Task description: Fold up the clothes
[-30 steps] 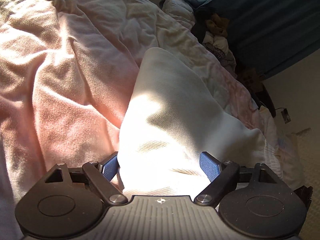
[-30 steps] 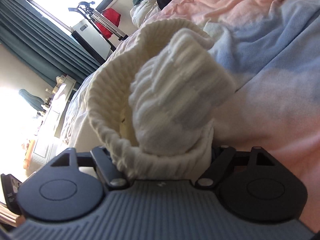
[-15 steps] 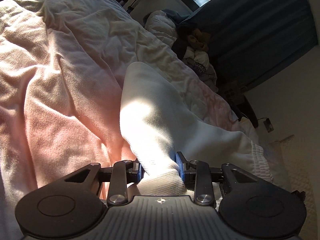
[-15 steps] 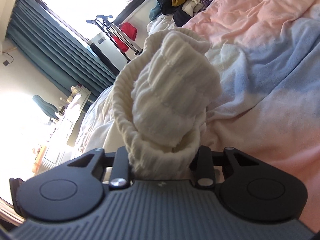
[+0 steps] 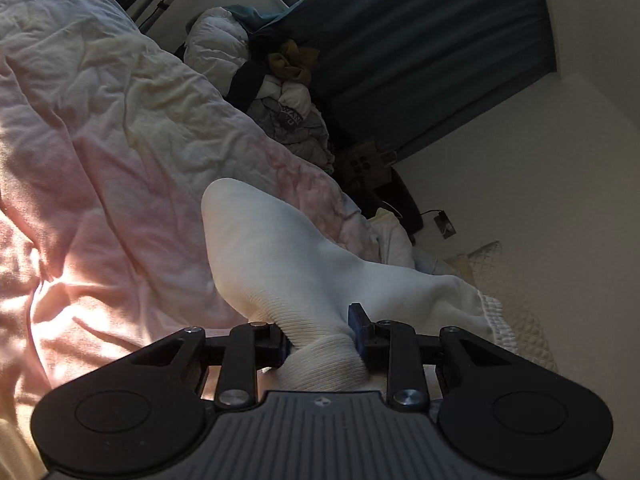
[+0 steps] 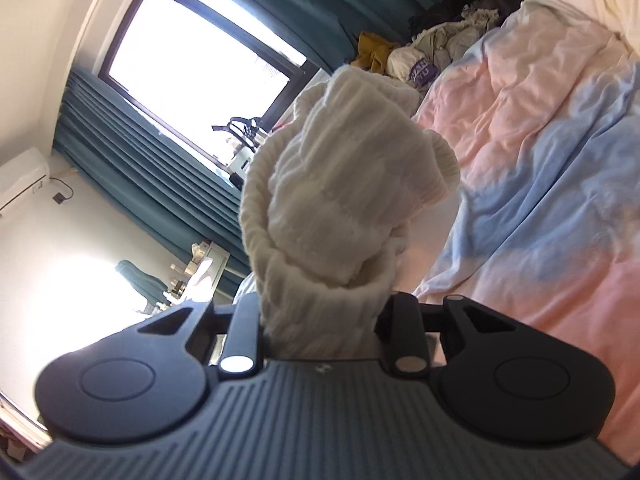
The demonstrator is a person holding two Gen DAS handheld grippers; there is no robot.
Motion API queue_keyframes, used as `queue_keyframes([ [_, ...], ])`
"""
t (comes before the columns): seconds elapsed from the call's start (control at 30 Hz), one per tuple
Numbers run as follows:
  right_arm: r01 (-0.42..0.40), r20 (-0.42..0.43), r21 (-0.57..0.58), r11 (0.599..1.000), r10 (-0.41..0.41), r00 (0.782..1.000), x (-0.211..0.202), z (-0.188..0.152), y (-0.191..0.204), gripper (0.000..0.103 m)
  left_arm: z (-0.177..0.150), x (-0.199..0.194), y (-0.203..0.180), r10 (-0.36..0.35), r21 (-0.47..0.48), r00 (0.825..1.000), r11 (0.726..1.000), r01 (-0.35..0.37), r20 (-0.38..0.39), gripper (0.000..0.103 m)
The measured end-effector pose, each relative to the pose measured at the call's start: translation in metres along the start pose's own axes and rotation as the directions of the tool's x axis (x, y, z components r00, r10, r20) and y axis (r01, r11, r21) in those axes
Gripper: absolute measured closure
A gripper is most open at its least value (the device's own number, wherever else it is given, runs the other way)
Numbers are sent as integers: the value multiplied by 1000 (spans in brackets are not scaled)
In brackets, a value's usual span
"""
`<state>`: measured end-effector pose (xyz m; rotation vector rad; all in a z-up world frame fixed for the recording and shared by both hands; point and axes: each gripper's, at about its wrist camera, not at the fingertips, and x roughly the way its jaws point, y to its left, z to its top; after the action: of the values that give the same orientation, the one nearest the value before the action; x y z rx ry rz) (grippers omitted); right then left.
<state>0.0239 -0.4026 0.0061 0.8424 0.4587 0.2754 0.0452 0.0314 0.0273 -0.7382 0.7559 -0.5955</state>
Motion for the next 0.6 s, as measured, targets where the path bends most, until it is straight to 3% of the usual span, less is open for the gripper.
queue_keyframes([
  [0.17, 20, 107, 6, 1000, -21, 994, -73, 28, -14, 72, -25, 53, -72, -88, 73, 993, 993, 93, -74, 73],
  [0.3, 62, 205, 39, 997, -68, 976, -136, 48, -42, 72, -56, 103, -130, -141, 124, 978, 979, 161, -155, 73],
  [0.6, 153, 391, 158, 975, -204, 897, -267, 62, -122, 72, -147, 223, -238, -243, 149, 910, 940, 306, -335, 73],
])
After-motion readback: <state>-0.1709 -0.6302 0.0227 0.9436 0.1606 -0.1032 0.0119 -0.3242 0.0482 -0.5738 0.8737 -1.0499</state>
